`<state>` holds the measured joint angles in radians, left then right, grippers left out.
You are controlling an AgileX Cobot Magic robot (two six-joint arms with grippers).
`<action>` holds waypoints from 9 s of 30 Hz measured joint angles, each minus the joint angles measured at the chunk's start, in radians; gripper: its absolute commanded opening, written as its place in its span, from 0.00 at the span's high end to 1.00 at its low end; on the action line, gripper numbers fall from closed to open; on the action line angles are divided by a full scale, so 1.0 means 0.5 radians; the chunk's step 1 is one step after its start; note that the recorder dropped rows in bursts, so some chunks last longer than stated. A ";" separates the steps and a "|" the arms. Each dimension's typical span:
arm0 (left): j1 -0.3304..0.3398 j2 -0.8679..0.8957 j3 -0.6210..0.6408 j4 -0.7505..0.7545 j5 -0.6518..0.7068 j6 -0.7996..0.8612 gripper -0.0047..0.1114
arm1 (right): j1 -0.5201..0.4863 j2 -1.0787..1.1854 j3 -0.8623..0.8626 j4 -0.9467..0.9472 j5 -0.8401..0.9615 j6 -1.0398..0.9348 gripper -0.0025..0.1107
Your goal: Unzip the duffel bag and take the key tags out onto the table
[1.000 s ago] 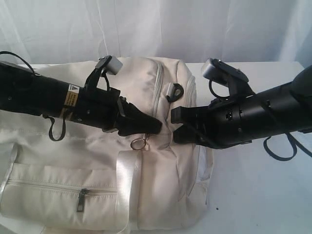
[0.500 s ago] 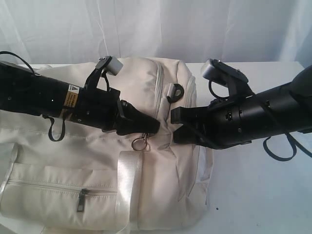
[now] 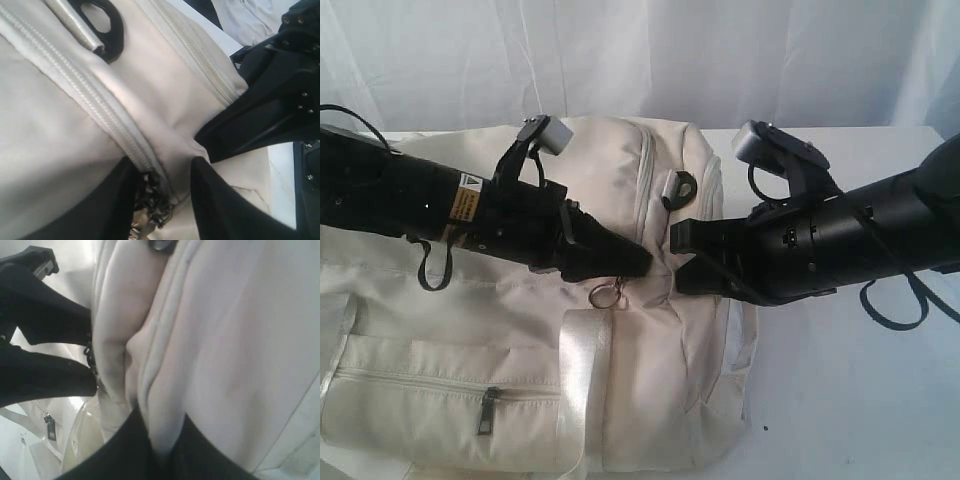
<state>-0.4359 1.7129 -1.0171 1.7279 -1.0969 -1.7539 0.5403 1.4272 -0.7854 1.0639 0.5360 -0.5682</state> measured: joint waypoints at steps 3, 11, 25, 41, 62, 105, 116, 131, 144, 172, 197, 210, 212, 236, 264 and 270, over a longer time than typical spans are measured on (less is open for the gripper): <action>0.000 0.000 0.000 0.000 -0.005 0.001 0.63 | 0.000 0.000 0.000 0.000 0.000 0.000 0.98; 0.004 0.000 0.000 0.000 0.003 0.030 0.93 | 0.000 0.000 0.000 0.000 0.000 0.000 0.98; 0.224 0.000 0.000 0.022 -0.293 0.050 0.96 | 0.014 0.000 -0.003 0.064 0.000 0.000 0.98; 0.243 0.000 0.000 0.033 -0.247 0.050 0.64 | 0.014 0.000 -0.003 0.020 -0.009 0.000 0.98; 0.261 0.000 0.112 0.035 -0.244 0.212 0.64 | 0.014 0.000 -0.003 0.017 -0.013 0.000 0.98; 0.102 0.000 0.112 0.004 0.153 0.543 0.56 | 0.014 0.000 -0.003 0.013 -0.016 0.000 0.98; 0.102 0.000 0.112 0.017 0.169 0.710 0.48 | 0.014 0.000 -0.003 0.013 -0.020 0.000 0.98; 0.000 0.000 0.112 -0.029 0.172 0.849 0.73 | 0.014 0.000 -0.003 0.005 -0.035 0.000 0.98; 0.000 0.000 0.112 -0.029 0.187 0.856 0.92 | 0.014 0.000 -0.003 0.005 -0.035 0.000 0.98; 0.067 -0.202 -0.080 0.004 0.498 0.597 0.74 | 0.014 0.000 -0.003 0.005 -0.043 0.000 0.98; 0.022 -0.191 0.210 0.029 0.549 0.943 0.55 | 0.014 0.000 -0.003 0.005 -0.043 -0.002 0.98; -0.101 -0.184 0.210 -0.009 0.714 1.004 0.55 | 0.014 0.000 -0.003 0.005 -0.044 -0.002 0.98; -0.101 -0.184 0.210 -0.062 0.714 1.040 0.55 | 0.014 0.000 -0.003 0.005 -0.044 -0.002 0.98; -0.109 -0.184 0.210 -0.179 0.695 1.081 0.55 | 0.014 0.000 -0.003 0.005 -0.047 -0.002 0.98; -0.175 -0.127 0.210 -0.405 0.726 1.224 0.74 | 0.014 0.000 -0.003 0.005 -0.055 -0.002 0.98; -0.175 -0.127 0.210 -0.405 0.734 1.219 0.87 | 0.014 0.000 -0.003 0.005 -0.055 -0.002 0.98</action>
<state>-0.5235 1.6496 -0.9121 1.5253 -0.7301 -1.1442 0.5475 1.4272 -0.7868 1.0663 0.5085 -0.5689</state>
